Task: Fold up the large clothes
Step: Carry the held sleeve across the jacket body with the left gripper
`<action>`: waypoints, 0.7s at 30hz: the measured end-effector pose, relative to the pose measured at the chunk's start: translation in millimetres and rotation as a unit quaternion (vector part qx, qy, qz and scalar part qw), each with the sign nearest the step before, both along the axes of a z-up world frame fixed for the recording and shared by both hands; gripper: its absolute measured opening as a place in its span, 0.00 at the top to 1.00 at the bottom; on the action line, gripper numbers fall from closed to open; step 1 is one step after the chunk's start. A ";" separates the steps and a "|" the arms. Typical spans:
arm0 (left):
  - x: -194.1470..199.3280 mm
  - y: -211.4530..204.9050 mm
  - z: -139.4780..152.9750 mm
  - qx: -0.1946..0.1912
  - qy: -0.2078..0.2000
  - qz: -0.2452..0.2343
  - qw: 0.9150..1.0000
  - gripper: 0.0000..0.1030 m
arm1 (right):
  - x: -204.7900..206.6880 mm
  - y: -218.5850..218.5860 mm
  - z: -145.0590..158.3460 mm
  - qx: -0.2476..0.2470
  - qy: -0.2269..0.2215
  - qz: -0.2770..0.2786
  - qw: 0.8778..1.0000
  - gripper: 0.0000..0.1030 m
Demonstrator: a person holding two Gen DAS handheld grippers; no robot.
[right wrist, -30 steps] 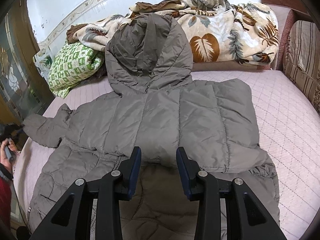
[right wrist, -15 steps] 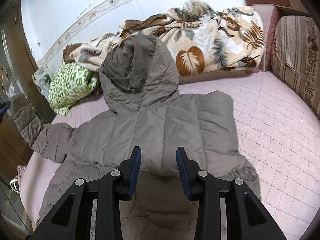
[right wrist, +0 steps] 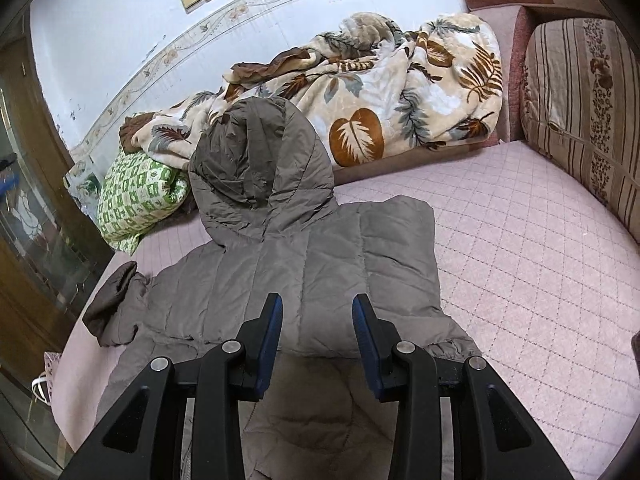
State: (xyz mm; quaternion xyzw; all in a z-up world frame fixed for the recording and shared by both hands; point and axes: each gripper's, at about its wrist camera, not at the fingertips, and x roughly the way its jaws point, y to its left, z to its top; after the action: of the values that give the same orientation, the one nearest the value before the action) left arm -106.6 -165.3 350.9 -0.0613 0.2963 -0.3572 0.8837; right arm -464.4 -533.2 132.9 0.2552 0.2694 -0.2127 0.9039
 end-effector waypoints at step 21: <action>44.0 -20.3 -279.1 0.483 -0.180 -0.007 0.857 0.36 | 27.6 8.3 -16.7 0.004 0.030 0.020 0.999 0.62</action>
State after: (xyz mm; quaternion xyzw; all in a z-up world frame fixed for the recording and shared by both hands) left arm -62.6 -185.6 71.8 0.4405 0.2674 -0.1803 0.8378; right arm -436.8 -524.9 116.2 0.2466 0.3027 -0.2012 0.8984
